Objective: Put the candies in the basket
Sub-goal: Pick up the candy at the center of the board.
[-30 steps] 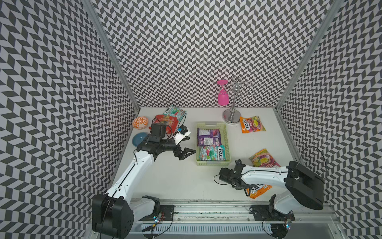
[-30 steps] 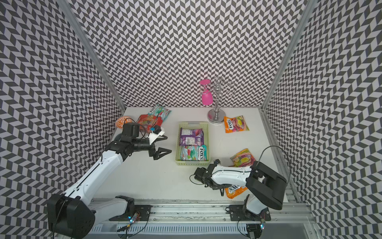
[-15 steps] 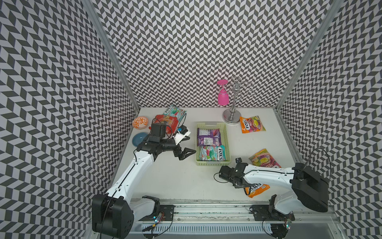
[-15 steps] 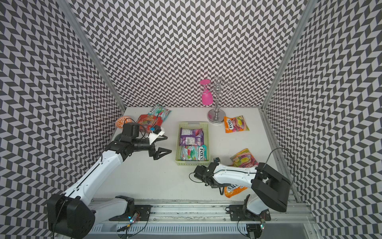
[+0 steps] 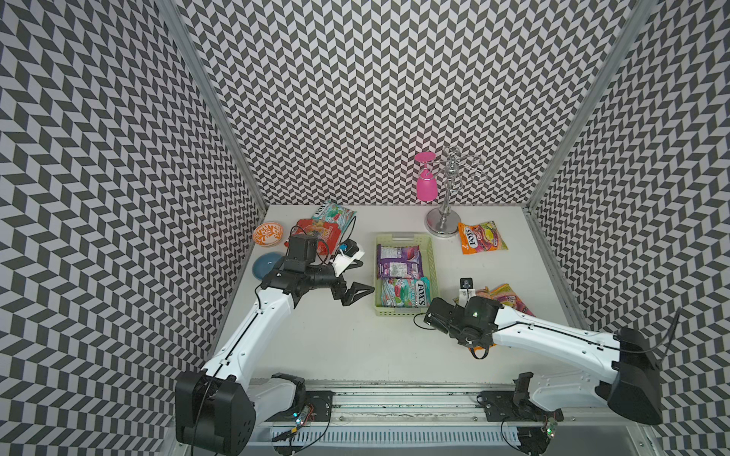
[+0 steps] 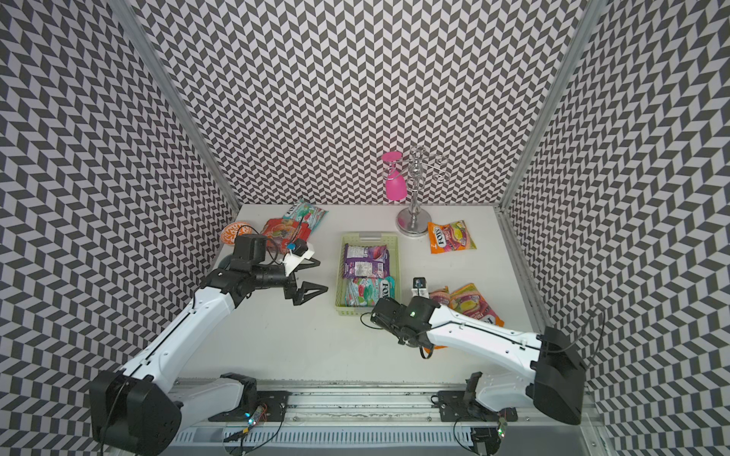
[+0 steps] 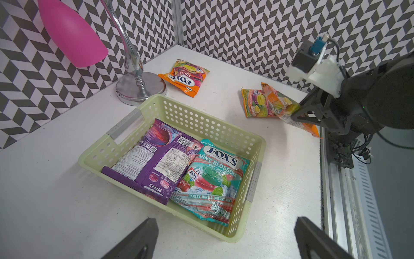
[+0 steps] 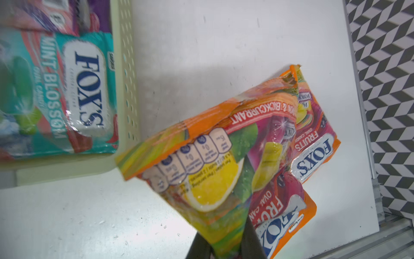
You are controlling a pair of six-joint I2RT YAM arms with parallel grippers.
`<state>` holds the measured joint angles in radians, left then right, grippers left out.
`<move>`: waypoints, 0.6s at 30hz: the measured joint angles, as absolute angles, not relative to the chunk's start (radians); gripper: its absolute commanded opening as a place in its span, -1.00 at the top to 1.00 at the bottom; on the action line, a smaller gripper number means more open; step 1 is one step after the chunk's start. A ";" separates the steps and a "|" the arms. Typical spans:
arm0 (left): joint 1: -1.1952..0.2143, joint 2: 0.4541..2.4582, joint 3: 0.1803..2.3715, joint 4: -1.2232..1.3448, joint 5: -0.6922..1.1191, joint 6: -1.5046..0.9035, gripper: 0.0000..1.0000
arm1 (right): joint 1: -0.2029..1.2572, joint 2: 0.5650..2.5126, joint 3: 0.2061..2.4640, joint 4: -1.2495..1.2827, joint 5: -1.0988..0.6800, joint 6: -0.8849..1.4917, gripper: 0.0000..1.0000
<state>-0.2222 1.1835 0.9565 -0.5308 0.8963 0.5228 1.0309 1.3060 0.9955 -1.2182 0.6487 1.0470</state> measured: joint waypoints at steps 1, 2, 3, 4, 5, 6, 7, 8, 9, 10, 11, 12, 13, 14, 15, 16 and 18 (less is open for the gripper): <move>-0.222 1.184 0.957 -0.532 0.896 0.523 -0.99 | 1.022 1.302 1.010 -1.218 0.663 1.018 1.00; -0.222 1.184 0.957 -0.533 0.896 0.523 -0.99 | 1.008 1.299 1.026 -1.215 0.671 0.985 1.00; -0.222 1.183 0.957 -0.534 0.896 0.523 -0.98 | 0.994 1.298 1.040 -1.204 0.675 0.943 1.00; -0.222 1.182 0.957 -0.535 0.896 0.523 -0.98 | 0.984 1.294 1.053 -1.187 0.679 0.895 1.00; -0.222 1.180 0.957 -0.536 0.896 0.523 -0.99 | 0.974 1.290 1.066 -1.161 0.683 0.844 1.00; -0.222 1.177 0.957 -0.537 0.896 0.523 -0.99 | 0.968 1.285 1.076 -1.136 0.686 0.793 1.00; -0.222 1.173 0.957 -0.537 0.896 0.523 -0.99 | 0.965 1.280 1.087 -1.110 0.687 0.737 1.00; -0.222 1.169 0.957 -0.537 0.895 0.523 -0.98 | 0.965 1.277 1.101 -1.087 0.688 0.686 1.00; -0.220 1.167 0.957 -0.538 0.895 0.524 -0.98 | 0.965 1.277 1.113 -1.071 0.689 0.642 1.00; -0.218 1.163 0.957 -0.540 0.894 0.524 -0.99 | 0.965 1.275 1.128 -1.045 0.690 0.582 1.00; -0.215 1.161 0.957 -0.542 0.894 0.524 -0.98 | 0.965 1.274 1.139 -1.014 0.691 0.524 1.00; -0.215 1.159 0.957 -0.543 0.892 0.525 -0.98 | 0.965 1.273 1.145 -0.989 0.692 0.477 1.00; -0.213 1.156 0.957 -0.543 0.891 0.525 -0.98 | 0.965 1.272 1.149 -0.958 0.691 0.415 1.00; -0.209 1.154 0.957 -0.543 0.888 0.526 -0.99 | 0.965 1.272 1.151 -0.934 0.691 0.355 1.00; -0.208 1.153 0.957 -0.543 0.884 0.526 -0.99 | 0.965 1.272 1.153 -0.918 0.691 0.313 1.00; -0.204 1.151 0.957 -0.544 0.879 0.526 -0.99 | 0.965 1.272 1.155 -0.896 0.689 0.257 1.00; -0.196 1.150 0.957 -0.543 0.871 0.526 -0.99 | 0.965 1.274 1.159 -0.857 0.681 0.159 1.00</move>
